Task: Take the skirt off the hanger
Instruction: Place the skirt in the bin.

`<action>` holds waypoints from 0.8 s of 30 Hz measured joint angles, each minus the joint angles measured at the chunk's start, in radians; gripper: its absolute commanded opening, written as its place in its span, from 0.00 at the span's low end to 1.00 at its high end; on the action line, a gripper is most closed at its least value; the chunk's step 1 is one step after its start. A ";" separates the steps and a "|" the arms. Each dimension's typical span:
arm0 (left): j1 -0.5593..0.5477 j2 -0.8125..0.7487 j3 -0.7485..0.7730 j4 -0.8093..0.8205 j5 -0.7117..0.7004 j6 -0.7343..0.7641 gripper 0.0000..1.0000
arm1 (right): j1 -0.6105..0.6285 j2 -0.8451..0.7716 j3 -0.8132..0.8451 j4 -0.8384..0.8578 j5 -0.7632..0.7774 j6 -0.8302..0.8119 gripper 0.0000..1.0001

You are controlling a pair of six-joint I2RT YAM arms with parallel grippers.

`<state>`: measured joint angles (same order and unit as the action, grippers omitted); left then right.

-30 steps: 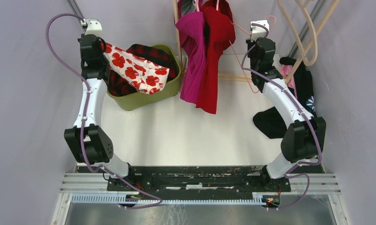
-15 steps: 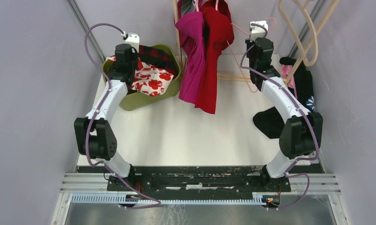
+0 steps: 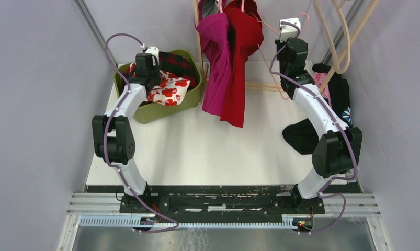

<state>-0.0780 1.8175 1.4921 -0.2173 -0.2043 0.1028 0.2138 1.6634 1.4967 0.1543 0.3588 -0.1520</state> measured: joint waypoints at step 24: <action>0.004 -0.227 0.000 -0.035 0.238 -0.055 0.91 | -0.005 0.222 0.435 0.039 0.062 -0.221 0.01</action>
<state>-0.0742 1.5909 1.4925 -0.2527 0.0334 0.0483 0.2092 1.8858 1.9312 0.1928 0.4210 -0.3729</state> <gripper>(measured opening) 0.912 0.037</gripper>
